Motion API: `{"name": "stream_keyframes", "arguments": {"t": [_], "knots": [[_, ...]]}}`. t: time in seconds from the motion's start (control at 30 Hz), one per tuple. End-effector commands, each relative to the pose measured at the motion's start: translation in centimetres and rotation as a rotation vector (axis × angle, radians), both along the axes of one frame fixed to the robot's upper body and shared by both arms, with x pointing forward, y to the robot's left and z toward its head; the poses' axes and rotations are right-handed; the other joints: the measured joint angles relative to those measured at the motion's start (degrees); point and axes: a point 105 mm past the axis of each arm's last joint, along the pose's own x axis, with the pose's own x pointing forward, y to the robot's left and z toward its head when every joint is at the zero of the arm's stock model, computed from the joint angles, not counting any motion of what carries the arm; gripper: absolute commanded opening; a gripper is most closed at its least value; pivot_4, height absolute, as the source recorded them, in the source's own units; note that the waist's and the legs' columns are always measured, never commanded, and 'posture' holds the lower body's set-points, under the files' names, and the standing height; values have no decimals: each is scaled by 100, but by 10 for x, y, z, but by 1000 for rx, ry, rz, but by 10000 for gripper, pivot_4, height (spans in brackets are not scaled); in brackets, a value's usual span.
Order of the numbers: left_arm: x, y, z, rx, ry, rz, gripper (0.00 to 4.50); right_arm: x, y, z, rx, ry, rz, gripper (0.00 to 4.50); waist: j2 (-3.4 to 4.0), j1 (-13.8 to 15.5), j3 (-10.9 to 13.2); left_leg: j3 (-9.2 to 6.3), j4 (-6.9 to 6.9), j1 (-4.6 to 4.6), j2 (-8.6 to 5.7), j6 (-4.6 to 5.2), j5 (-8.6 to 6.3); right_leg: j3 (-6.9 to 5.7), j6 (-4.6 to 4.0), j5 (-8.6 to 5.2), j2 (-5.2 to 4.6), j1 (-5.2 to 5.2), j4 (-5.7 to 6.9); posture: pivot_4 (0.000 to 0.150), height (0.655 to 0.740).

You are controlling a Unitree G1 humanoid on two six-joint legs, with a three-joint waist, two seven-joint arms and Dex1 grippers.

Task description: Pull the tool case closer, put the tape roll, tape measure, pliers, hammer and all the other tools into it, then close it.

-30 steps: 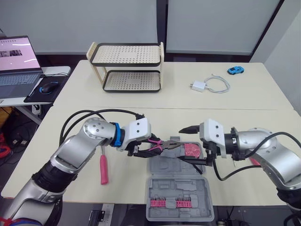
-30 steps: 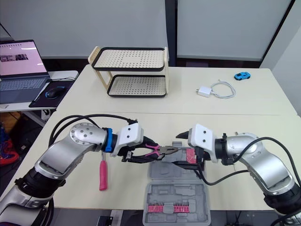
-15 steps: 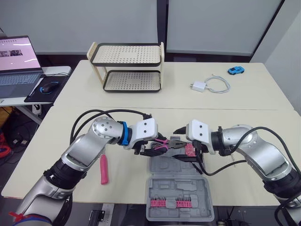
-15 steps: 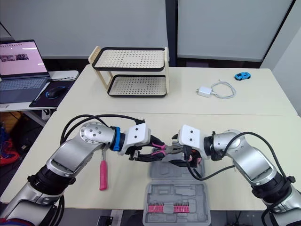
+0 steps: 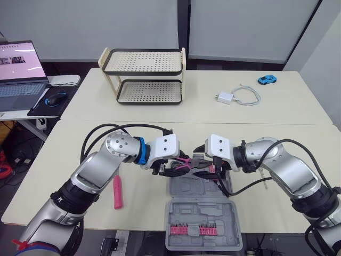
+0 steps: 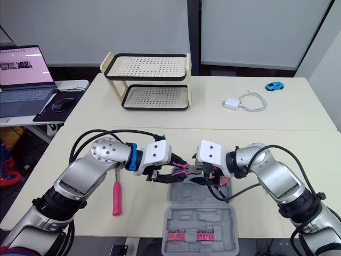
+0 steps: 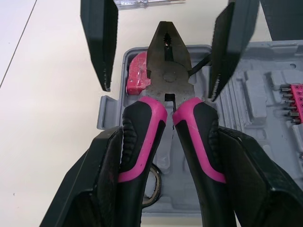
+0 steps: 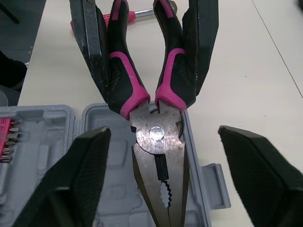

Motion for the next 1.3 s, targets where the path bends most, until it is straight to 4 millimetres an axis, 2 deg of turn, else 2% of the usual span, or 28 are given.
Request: {"name": "stream_keyframes", "arguments": {"t": [0.03, 0.17, 0.5, 0.57, 0.7, 0.87, 1.0, 1.1, 1.3], "knots": [[-2, -7, 9, -12, -50, -39, 26474, -2, 6, 11, 12, -43, 33, 24743, 0, 0, 0, 0, 0, 0, 0, 0, 0, 0, 0, 0, 0, 0, 0, 1500, 7400], [-3, -6, 8, -7, -51, -43, 26474, -2, 8, 11, 12, -46, 41, 12024, 0, -2, 0, 0, 1, 1, 0, 0, 0, 0, 0, 0, 0, 1, 0, 1500, 7400], [-3, -4, 12, -49, -41, -27, 26474, -2, 4, 11, -2, -49, 51, 12025, 0, -2, 0, 0, 2, 0, 0, -1, 1, 0, 0, 0, 0, 0, 2, 1500, 7400], [-5, -2, 17, -86, -13, -21, 33894, -1, 1, 11, -12, -52, 53, 12024, 0, -3, 0, 0, 2, 0, 0, -1, 1, 0, 0, 0, 0, 0, 2, 1500, 7400], [-8, 7, 31, -155, 13, -13, 45000, -2, -2, 10, -35, -59, 63, 12023, 0, -3, 0, -1, 3, 0, 0, -1, 1, 0, 0, 0, 0, -1, 4, 1500, 7400], [-30, 30, 40, -188, 76, -48, 45000, -6, -6, 8, -72, -58, 78, 12022, 1, -31, 0, 0, 0, 0, 3, -1, 1, 1, 0, 0, 0, -4, 3, 1500, 7400], [-49, 59, 37, -181, 93, -53, 45000, -10, -11, 6, -118, -54, 82, 12022, 2, -17, 0, 0, -1, 1, 5, -2, 1, 3, 0, 0, 1, -4, 3, 1500, 7400], [-59, 79, 25, -153, 104, -43, 45000, -14, -12, 2, -143, -40, 90, 12022, 3, -3, 0, -2, -1, 2, 6, -2, 1, 2, -1, 0, 1, -3, -1, 1500, 7400], [-57, 86, 29, -317, 26, 24, 45000, -22, -16, -10, -237, -1, 92, 12022, 3, 30, -1, -3, -1, 1, 5, 0, 0, 0, -1, 0, -1, -2, -1, 1500, 7400]]}}
